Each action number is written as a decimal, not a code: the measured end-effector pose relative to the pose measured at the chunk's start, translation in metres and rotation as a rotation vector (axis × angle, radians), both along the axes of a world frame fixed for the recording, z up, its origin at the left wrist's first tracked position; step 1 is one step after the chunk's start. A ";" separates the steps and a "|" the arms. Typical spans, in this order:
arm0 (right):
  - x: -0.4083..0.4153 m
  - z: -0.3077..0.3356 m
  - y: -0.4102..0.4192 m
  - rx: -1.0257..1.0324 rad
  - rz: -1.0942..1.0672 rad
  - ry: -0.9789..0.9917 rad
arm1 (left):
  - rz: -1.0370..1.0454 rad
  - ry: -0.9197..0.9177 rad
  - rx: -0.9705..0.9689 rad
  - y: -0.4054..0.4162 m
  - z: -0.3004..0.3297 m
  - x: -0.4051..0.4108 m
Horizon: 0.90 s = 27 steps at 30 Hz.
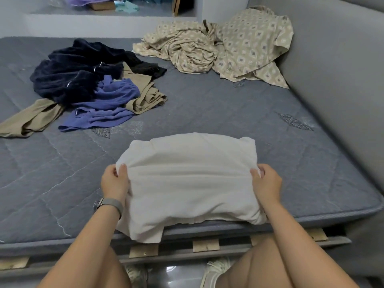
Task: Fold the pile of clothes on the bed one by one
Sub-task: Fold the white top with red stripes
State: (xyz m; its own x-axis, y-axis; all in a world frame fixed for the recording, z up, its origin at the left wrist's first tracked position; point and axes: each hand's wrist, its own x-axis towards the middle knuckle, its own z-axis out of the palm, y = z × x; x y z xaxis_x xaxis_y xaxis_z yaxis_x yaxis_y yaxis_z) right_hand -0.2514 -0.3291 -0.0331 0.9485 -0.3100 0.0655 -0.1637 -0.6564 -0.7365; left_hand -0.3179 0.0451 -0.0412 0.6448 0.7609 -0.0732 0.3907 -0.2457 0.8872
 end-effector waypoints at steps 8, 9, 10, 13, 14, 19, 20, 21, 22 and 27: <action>-0.016 -0.002 -0.031 0.000 0.098 0.375 | -0.614 0.551 -0.456 -0.017 0.032 -0.049; -0.018 -0.001 -0.032 0.012 0.117 0.400 | -0.706 0.583 -0.468 -0.014 0.030 -0.054; -0.020 0.000 -0.032 0.036 0.143 0.411 | -0.742 0.575 -0.442 -0.010 0.028 -0.057; -0.022 0.003 -0.024 0.166 0.200 0.419 | -0.613 0.406 -0.393 -0.003 0.025 -0.055; -0.022 0.004 -0.022 0.167 0.221 0.404 | -0.582 0.348 -0.378 -0.003 0.027 -0.055; -0.022 0.006 -0.033 0.057 -0.058 0.194 | -0.349 0.252 -0.399 0.000 0.031 -0.062; -0.023 0.006 -0.033 0.033 -0.109 0.187 | -0.367 0.339 -0.442 0.002 0.027 -0.063; -0.022 0.004 -0.032 0.000 -0.139 0.208 | -0.415 0.444 -0.484 0.004 0.025 -0.065; -0.020 0.002 -0.031 -0.016 -0.157 0.236 | -0.473 0.547 -0.514 0.005 0.023 -0.067; -0.011 0.004 -0.010 0.131 -0.196 0.136 | -0.417 0.494 -0.408 0.004 0.019 -0.057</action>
